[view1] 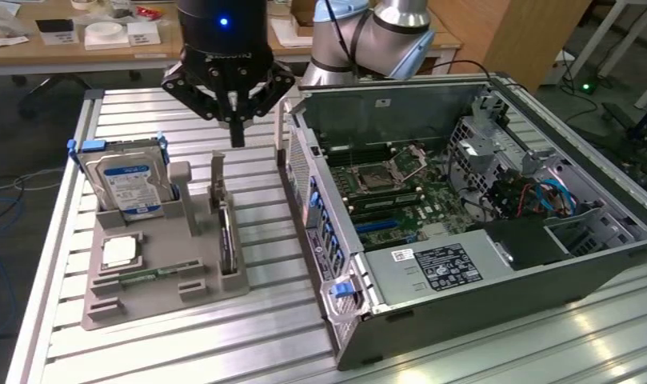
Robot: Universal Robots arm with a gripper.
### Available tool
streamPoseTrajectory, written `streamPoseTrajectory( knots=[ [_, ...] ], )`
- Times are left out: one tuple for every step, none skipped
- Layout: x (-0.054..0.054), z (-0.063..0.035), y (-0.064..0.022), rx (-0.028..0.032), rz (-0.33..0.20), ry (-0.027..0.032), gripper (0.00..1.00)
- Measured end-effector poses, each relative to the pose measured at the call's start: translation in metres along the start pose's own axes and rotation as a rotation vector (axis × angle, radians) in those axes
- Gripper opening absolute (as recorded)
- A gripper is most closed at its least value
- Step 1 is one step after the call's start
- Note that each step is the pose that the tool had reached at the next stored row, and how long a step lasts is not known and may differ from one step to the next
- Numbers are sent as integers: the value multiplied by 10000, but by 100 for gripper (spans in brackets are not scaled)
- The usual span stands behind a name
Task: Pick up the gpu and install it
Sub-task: 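Reach for the gpu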
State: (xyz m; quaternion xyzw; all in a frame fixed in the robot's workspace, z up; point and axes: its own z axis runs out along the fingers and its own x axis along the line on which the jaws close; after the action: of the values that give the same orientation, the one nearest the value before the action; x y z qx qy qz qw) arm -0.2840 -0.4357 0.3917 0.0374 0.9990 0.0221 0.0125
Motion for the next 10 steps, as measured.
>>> streamPoseTrajectory(
  knots=[
    [27, 0, -2, 0, 0, 0, 11],
    [51, -1, -4, 0, 0, 1, 11],
    [73, 0, -6, 0, 0, 0, 11],
    [98, 0, -7, -1, 0, 0, 11],
    [124, 0, -10, 0, 0, 0, 11],
    [152, 0, -12, -1, 0, 0, 11],
    [181, 0, -14, -1, 1, 0, 11],
    [207, 0, -16, 0, 0, 0, 11],
    [232, 0, -18, -1, 0, 0, 11],
    [256, 0, -20, 0, 0, 0, 11]
  ],
)
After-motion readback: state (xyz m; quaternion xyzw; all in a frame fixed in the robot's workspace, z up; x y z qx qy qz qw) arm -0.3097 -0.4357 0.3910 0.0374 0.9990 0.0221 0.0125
